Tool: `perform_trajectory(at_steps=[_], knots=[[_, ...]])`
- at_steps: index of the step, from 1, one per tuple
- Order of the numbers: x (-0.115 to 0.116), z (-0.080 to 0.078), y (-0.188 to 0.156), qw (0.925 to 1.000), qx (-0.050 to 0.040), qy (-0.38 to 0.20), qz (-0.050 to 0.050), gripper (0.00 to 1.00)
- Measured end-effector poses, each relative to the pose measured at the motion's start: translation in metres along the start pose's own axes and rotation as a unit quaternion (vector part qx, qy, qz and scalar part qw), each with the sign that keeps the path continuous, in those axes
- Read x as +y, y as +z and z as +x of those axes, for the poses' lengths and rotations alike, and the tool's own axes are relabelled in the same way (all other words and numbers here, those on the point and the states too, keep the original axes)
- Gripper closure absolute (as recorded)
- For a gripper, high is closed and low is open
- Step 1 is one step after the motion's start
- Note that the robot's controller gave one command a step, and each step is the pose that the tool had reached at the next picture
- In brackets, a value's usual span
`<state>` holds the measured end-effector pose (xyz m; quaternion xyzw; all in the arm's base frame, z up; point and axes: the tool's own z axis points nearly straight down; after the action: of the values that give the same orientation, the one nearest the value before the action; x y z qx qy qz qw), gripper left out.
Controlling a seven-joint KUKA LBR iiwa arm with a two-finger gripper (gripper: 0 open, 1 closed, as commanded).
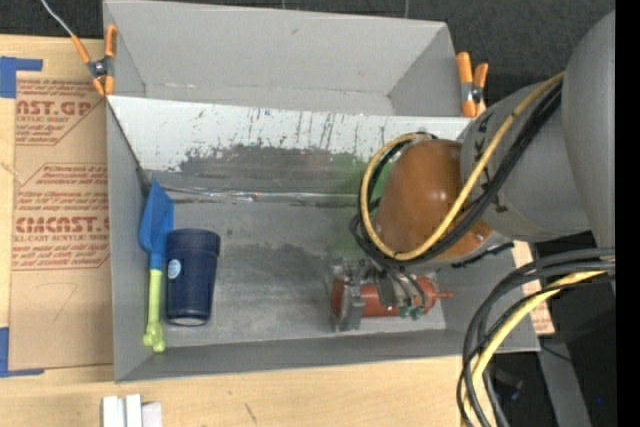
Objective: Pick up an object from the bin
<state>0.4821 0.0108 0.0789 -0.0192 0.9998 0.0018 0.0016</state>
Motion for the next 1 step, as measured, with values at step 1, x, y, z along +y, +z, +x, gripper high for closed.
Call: perform_trajectory(at_steps=[1], knots=[[-0.0186, -0.0024, -0.0988, 0.9998, 0.0024, 0.021, 0.0, 1.0]])
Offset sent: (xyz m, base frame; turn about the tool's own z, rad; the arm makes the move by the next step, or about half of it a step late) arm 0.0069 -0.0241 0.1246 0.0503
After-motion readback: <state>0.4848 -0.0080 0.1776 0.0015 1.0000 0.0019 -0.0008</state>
